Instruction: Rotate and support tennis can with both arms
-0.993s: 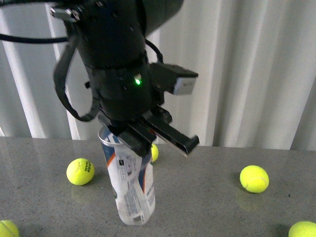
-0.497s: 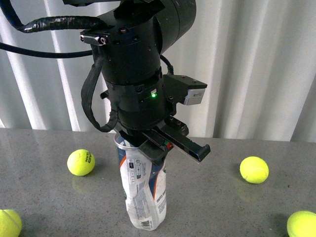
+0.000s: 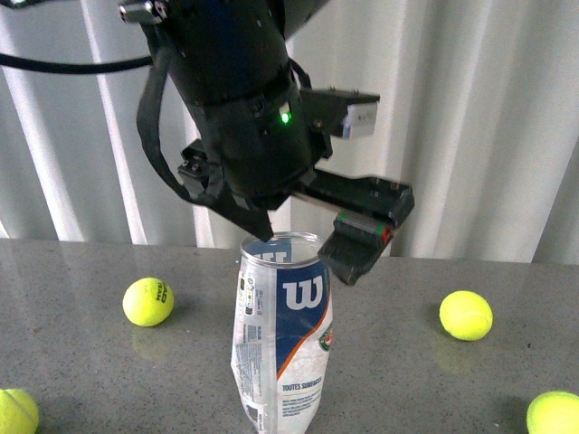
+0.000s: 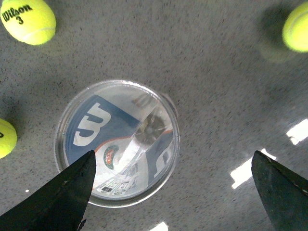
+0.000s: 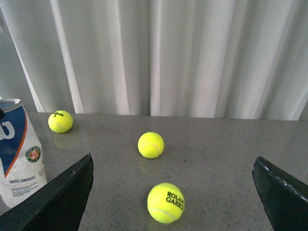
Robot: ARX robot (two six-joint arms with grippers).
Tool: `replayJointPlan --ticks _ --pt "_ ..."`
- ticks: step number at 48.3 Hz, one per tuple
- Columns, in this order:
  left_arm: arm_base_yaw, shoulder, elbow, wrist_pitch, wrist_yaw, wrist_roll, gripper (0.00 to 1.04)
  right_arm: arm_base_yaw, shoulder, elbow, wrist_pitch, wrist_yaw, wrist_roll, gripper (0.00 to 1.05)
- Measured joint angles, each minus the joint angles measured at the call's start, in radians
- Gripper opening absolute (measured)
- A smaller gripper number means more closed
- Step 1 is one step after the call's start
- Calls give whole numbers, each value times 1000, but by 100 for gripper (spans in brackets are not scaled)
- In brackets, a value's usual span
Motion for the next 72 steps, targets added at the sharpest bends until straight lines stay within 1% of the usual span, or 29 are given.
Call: replayJointPlan --ticks 4,7,11,13,17,23,24,25,26,27,28,29,31,32,34,35,38,40,41,43,44,46,49,50,60,72 --pt "14 -56 -33 42 41 -75 98 0 0 0 0 0 0 98" --pt "31 -105 -78 94 62 -164 98 0 0 0 0 0 0 98" --pt "52 -160 -152 196 27 -308 98 0 0 0 0 0 0 98" --pt "60 -172 -167 211 21 -349 98 0 0 0 0 0 0 98" --pt "67 -177 -175 215 19 -399 98 0 0 0 0 0 0 98" --pt "66 -177 -178 215 19 -416 98 0 0 0 0 0 0 98" --pt "64 -179 -185 228 0 -409 98 0 0 0 0 0 0 98" --pt "58 -195 -221 304 -59 -397 95 0 0 0 0 0 0 98" --pt "56 -214 -274 413 -136 -373 92 0 0 0 0 0 0 98" --pt "56 -224 -302 470 -175 -359 90 0 0 0 0 0 0 98" --pt "57 -245 -364 583 -230 -333 86 0 0 0 0 0 0 98" --pt "58 -269 -427 697 -315 -304 83 0 0 0 0 0 0 98" --pt "67 -319 -555 919 -402 -264 75 0 0 0 0 0 0 98" --pt "71 -330 -584 970 -412 -253 74 0 0 0 0 0 0 98" --pt "98 -391 -724 1186 -428 -228 65 0 0 0 0 2 0 98" --pt "105 -404 -750 1222 -426 -222 63 0 0 0 0 2 0 98" --pt "143 -475 -879 1379 -413 -206 52 0 0 0 0 1 0 98" --pt "163 -508 -933 1427 -401 -200 47 0 0 0 0 1 0 98" --pt "180 -536 -981 1459 -391 -198 42 0 0 0 0 -1 0 98" --pt "216 -586 -1067 1491 -367 -195 31 0 0 0 0 -1 0 98" --pt "225 -600 -1094 1498 -359 -193 27 0 0 0 0 0 0 98" --pt "246 -637 -1164 1512 -329 -192 17 0 0 0 0 0 0 98" --pt "265 -674 -1223 1522 -296 -188 6 0 0 0 0 0 0 98" --pt "274 -694 -1249 1527 -283 -189 4 0 0 0 0 0 0 98" --pt "354 -844 -1402 1537 -222 -182 4 0 0 0 0 0 0 98" --pt "413 -1010 -1515 1485 -158 -181 4 0 0 0 0 0 0 98"
